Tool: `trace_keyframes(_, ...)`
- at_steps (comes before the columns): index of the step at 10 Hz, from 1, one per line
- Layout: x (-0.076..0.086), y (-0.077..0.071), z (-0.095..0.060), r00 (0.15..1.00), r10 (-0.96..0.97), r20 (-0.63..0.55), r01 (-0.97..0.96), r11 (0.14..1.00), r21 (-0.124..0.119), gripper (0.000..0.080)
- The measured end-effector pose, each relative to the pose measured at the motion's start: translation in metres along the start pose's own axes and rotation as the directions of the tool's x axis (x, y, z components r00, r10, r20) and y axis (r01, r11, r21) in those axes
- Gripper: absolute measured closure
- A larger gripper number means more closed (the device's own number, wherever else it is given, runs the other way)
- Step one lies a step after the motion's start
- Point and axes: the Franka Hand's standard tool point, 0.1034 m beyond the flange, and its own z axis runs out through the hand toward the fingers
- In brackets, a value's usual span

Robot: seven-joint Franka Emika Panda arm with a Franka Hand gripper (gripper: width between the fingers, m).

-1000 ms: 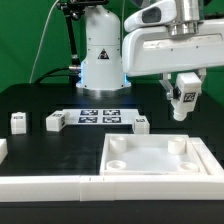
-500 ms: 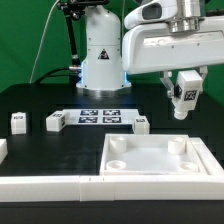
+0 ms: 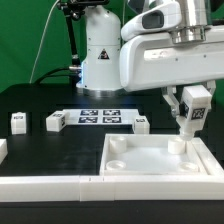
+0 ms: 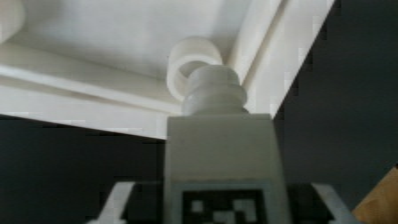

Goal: Assemble one leg

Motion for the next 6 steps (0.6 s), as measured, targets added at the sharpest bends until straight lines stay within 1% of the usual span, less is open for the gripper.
trace_keyframes(1,0.0,0.0,0.0,0.999,-0.001,-0.039,0.001,1.0,-0.006,0.0512)
trace_keyframes(2,-0.003,0.0,0.001,0.999,-0.001,-0.033,0.001,1.0,-0.005,0.0512)
trace_keyframes(3,-0.002,0.0,0.001,0.999,-0.002,-0.043,0.001,1.0,-0.007,0.0512)
trace_keyframes(4,0.007,0.004,-0.003,0.984,-0.018,-0.179,0.013,0.999,-0.03,0.0512)
trace_keyframes(5,-0.006,0.003,0.003,0.978,-0.021,-0.207,0.013,0.999,-0.036,0.0512)
trace_keyframes(6,-0.012,0.0,0.003,0.986,-0.024,-0.168,0.019,0.999,-0.029,0.0512)
